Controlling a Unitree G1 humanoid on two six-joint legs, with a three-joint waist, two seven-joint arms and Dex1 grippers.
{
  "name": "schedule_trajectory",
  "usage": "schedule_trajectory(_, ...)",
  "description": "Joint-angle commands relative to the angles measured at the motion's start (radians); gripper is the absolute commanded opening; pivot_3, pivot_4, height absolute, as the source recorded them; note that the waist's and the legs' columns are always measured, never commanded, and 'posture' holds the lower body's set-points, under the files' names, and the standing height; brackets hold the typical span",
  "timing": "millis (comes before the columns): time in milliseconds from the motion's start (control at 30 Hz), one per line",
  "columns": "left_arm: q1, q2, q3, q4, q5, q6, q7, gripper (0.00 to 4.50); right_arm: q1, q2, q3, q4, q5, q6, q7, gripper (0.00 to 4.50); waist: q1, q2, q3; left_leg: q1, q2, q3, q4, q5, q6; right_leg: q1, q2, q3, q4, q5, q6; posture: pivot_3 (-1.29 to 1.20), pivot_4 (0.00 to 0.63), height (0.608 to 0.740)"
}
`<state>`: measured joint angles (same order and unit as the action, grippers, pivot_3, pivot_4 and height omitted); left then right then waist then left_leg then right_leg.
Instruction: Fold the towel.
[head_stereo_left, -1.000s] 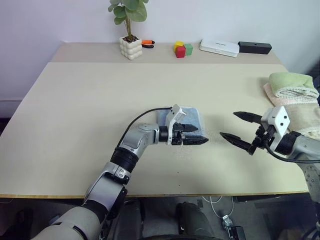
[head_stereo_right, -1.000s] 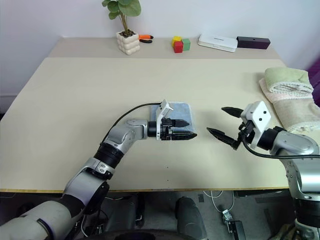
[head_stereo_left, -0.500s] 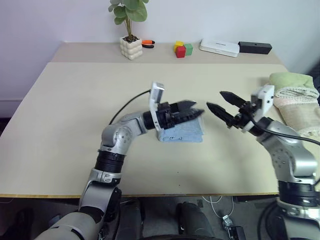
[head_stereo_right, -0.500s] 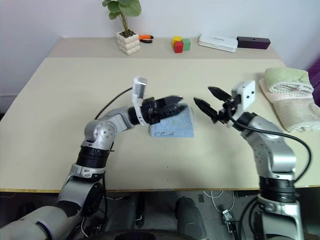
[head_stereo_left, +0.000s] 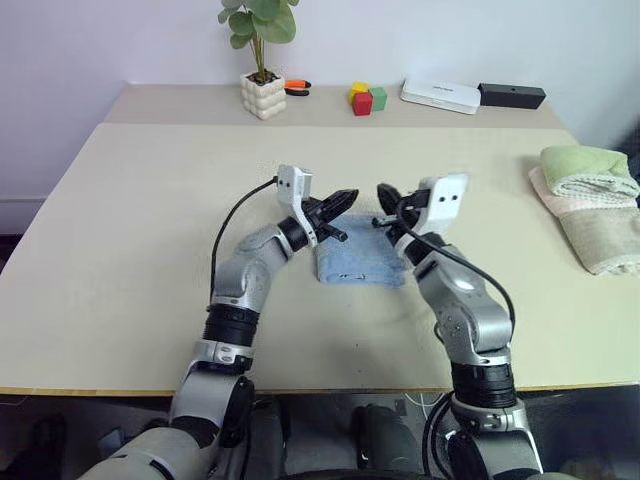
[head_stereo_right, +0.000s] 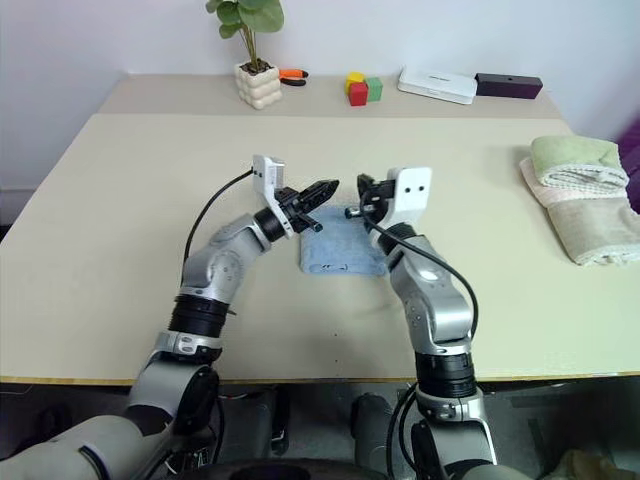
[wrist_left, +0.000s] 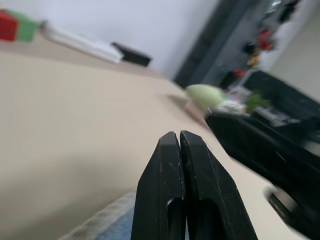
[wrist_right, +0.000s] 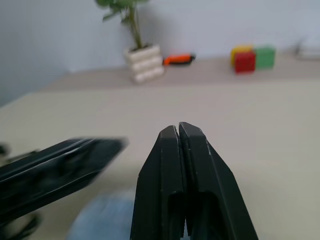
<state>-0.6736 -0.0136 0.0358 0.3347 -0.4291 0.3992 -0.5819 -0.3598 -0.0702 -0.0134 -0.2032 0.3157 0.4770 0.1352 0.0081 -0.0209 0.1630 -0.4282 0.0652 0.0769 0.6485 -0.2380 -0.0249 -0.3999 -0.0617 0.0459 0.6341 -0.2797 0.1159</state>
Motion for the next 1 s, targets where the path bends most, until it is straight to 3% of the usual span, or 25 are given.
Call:
schedule_trajectory(33,0.002,-0.009,-0.011,0.021,0.021,-0.021,0.015,0.05,0.001,0.014,0.003,0.039,-0.032,-0.003,-0.030,0.03,-0.003,0.000,0.000,0.000,0.000,0.000,0.000,0.000,0.000,0.000,0.000,0.000,0.000,0.000,0.000,0.00,0.150,0.735)
schedule_trajectory(300,0.019,0.018,-0.088,0.129,0.136,-0.070,0.011,0.05,0.029,0.007,-0.039,0.229,-0.106,-0.037,-0.091,0.03,-0.005,0.000,0.000,0.000,0.000,0.000,-0.001,0.000,0.000,-0.001,0.000,0.000,0.000,0.000,0.000,0.00,0.150,0.735)
schedule_trajectory(733,0.034,0.057,-0.063,0.141,0.139,-0.049,0.002,0.05,0.068,-0.039,-0.053,0.187,-0.166,-0.081,-0.113,0.03,-0.002,0.000,-0.001,0.001,0.000,0.000,0.000,0.000,0.000,0.001,0.000,0.000,0.000,0.000,0.000,0.00,0.150,0.735)
schedule_trajectory(867,0.017,0.054,0.005,0.102,0.060,-0.022,-0.016,0.00,0.057,-0.042,-0.055,0.161,-0.123,-0.086,-0.052,1.29,-0.005,0.000,-0.001,0.001,0.000,0.000,0.000,0.000,0.000,0.001,0.000,0.000,0.000,0.000,0.000,0.00,0.150,0.735)
schedule_trajectory(967,-0.005,0.051,0.033,0.019,0.000,0.032,-0.019,0.85,0.033,-0.047,-0.056,0.140,-0.119,-0.101,-0.029,2.74,-0.012,0.000,0.000,0.001,0.000,0.000,-0.001,0.000,0.000,0.000,0.000,0.000,0.000,0.000,0.000,0.00,0.150,0.735)
schedule_trajectory(1000,-0.021,0.049,0.049,-0.018,-0.031,0.053,-0.020,1.35,0.014,-0.059,-0.062,0.136,-0.125,-0.115,-0.023,3.27,-0.016,0.000,0.000,0.000,0.000,0.000,-0.001,0.000,0.000,0.000,0.000,0.000,0.000,0.000,0.000,0.00,0.150,0.735)
